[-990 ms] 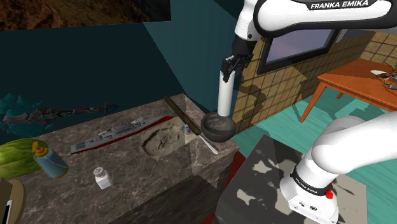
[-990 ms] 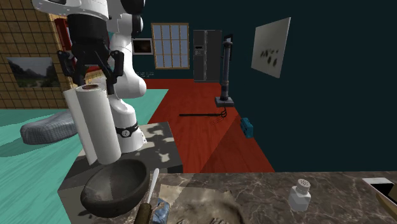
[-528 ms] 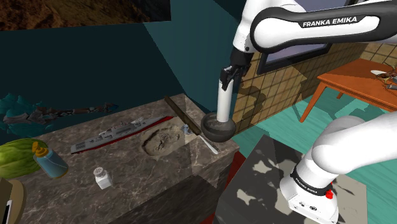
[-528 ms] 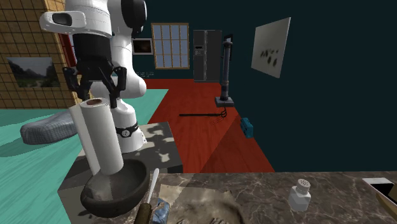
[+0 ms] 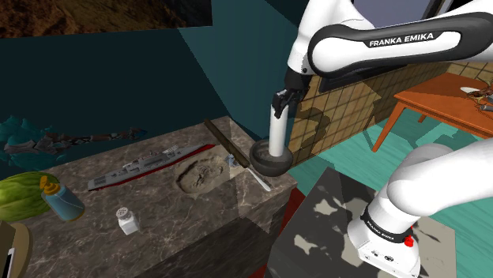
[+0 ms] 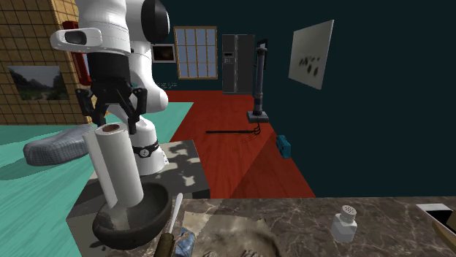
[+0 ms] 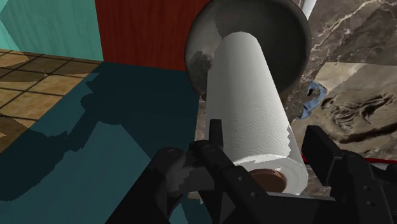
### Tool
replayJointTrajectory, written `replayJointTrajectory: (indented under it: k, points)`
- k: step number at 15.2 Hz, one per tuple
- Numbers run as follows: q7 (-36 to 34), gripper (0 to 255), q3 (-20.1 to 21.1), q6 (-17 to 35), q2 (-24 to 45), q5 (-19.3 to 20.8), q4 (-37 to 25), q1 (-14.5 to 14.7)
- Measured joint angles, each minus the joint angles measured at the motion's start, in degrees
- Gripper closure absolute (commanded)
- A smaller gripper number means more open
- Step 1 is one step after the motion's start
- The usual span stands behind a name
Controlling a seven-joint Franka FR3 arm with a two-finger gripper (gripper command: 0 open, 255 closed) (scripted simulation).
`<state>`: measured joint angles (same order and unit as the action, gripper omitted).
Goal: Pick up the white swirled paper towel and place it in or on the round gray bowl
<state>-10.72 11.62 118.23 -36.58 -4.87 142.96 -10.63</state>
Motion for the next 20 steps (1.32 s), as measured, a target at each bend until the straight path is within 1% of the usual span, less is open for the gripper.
replayJointTrajectory:
  k: [2, 3, 9, 10, 13, 14, 20]
  points:
    - [0.0, 255, 0.0, 0.0, 0.0, 0.0, 0.0, 0.0]
    - [0.0, 0, 0.0, 0.0, 0.0, 0.0, 0.0, 0.0]
    - [0.0, 0, 0.0, 0.1, 0.0, 0.0, 0.0, 0.0]
    - [0.1, 0, -0.1, -0.9, -0.3, 0.0, -0.7, 0.0]
    - [0.0, 0, -0.5, -6.3, -2.0, 0.1, -4.4, 0.1]
    - [0.0, 0, -0.6, -7.0, -2.0, 0.2, -5.2, 0.1]
    - [0.0, 0, -0.7, -7.7, -2.1, 0.2, -5.7, 0.1]
